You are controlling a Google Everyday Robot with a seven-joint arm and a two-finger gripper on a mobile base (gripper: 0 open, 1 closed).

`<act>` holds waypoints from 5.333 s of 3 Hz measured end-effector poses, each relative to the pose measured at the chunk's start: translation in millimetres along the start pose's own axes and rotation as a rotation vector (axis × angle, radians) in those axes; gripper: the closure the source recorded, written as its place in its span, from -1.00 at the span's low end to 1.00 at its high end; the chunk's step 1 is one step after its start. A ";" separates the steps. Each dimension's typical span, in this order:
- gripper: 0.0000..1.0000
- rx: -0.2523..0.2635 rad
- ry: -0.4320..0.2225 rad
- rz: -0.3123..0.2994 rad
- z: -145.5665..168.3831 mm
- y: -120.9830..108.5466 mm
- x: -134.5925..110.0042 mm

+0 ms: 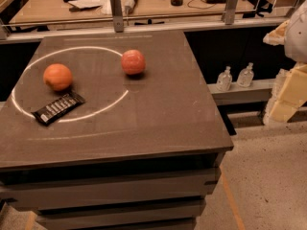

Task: Pick apple

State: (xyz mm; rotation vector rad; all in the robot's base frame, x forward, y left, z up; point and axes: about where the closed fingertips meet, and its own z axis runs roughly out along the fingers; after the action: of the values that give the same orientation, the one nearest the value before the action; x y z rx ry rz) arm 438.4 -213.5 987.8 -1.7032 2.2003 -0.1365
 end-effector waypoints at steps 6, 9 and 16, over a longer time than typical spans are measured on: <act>-1.00 -0.014 -0.370 -0.181 142.9 -90.4 -213.6; -1.00 -0.065 -0.425 -0.151 215.4 -103.9 -295.4; 1.00 -0.079 -0.515 -0.063 226.4 -120.8 -289.7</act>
Offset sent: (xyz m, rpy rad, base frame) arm 0.0501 0.0381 -0.0087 0.0543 -0.0194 0.0950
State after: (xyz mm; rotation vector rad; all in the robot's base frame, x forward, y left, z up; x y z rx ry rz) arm 686.5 61.0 874.4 -1.6225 1.7898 0.3408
